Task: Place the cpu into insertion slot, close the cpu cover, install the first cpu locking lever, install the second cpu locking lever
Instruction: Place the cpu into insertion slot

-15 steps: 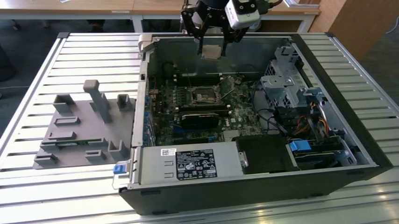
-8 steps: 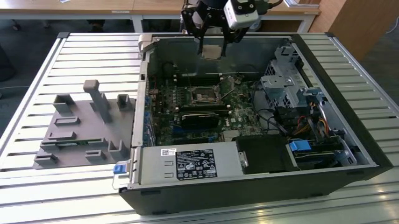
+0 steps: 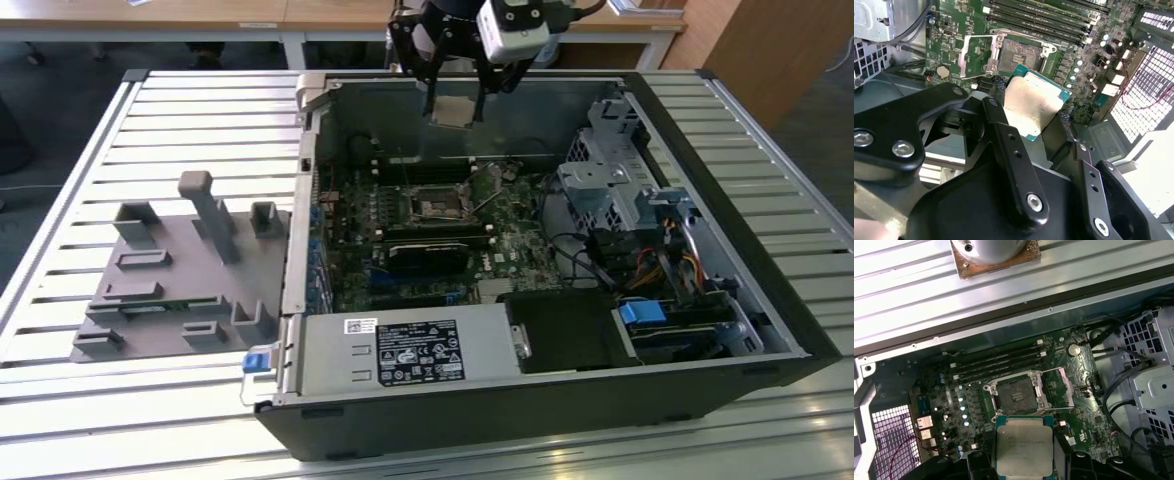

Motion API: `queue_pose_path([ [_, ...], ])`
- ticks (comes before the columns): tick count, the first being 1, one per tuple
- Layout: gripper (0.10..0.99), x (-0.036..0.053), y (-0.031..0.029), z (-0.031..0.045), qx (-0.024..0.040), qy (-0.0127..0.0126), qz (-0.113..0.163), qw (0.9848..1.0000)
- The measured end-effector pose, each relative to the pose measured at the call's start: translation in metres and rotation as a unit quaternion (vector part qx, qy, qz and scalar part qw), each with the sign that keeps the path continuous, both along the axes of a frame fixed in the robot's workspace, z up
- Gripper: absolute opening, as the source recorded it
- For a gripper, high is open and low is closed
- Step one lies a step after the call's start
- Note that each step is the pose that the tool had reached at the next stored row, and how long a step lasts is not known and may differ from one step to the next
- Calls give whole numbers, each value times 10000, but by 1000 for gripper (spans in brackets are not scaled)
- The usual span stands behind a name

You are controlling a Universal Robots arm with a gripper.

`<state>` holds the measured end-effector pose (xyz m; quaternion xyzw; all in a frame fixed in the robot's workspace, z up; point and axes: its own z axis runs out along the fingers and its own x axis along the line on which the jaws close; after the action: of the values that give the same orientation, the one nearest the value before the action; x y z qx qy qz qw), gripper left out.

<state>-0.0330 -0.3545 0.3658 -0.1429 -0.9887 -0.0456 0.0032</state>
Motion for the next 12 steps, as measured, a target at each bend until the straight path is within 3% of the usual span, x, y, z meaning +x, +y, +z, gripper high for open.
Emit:
queue_pose_path([
  [12, 541, 0, 0, -1, 0, 0, -242, 9997],
])
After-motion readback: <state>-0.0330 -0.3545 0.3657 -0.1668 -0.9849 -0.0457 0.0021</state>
